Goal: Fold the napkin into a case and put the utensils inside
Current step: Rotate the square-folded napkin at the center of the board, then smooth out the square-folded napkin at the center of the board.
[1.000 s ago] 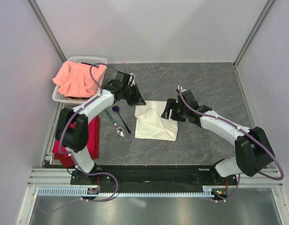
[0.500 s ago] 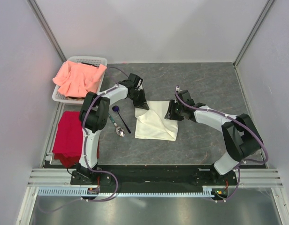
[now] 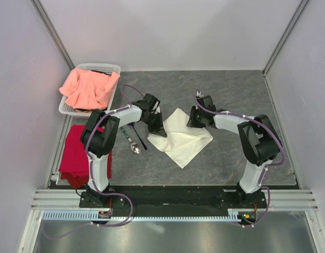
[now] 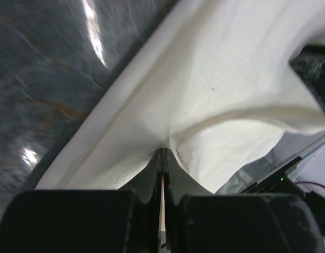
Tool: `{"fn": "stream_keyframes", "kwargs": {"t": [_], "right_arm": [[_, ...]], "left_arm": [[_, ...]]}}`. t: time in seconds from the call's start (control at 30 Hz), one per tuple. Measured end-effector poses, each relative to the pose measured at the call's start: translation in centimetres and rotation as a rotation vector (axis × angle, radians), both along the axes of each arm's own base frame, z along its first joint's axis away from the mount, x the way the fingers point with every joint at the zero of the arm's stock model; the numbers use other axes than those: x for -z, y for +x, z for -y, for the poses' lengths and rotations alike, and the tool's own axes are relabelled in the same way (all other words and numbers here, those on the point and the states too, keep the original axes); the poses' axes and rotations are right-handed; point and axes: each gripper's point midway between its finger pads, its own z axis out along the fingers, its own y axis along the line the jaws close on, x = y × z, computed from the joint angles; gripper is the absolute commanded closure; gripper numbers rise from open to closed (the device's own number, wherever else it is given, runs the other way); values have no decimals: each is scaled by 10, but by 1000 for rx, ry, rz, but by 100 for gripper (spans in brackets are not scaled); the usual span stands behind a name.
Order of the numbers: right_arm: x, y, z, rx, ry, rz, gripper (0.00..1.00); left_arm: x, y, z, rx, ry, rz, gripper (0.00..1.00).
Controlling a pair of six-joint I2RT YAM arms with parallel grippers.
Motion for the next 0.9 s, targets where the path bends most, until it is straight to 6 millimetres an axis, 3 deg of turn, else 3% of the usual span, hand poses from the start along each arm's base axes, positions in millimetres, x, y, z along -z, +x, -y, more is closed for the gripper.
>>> {"fn": "stream_keyframes", "kwargs": {"t": [0.2,0.3,0.33,0.43,0.53,0.67,0.9], "right_arm": [[0,-2,-2,-20,9,-5,63],[-2,-5,-3,-26,15,-12,45],[-4,-8,-4,-29,9,-16,33],[-13,-23,-4,-35,-56,-20,23],[-33,-44,-26,-87,-95,1,21],[-54,-67,-56,-118,-61,24,24],[-47,-85,-86,-114,-63,14,30]], "left_arm": [[-13,-39,16,90,-94,-57,93],[-23,-44,18,104,-114,-39,93],[-26,-45,16,102,-112,-28,93],[-36,-49,11,95,-107,1,95],[-46,-44,9,86,-115,35,98],[-46,-35,-4,28,-83,58,98],[-37,-17,-27,-80,-34,56,98]]}}
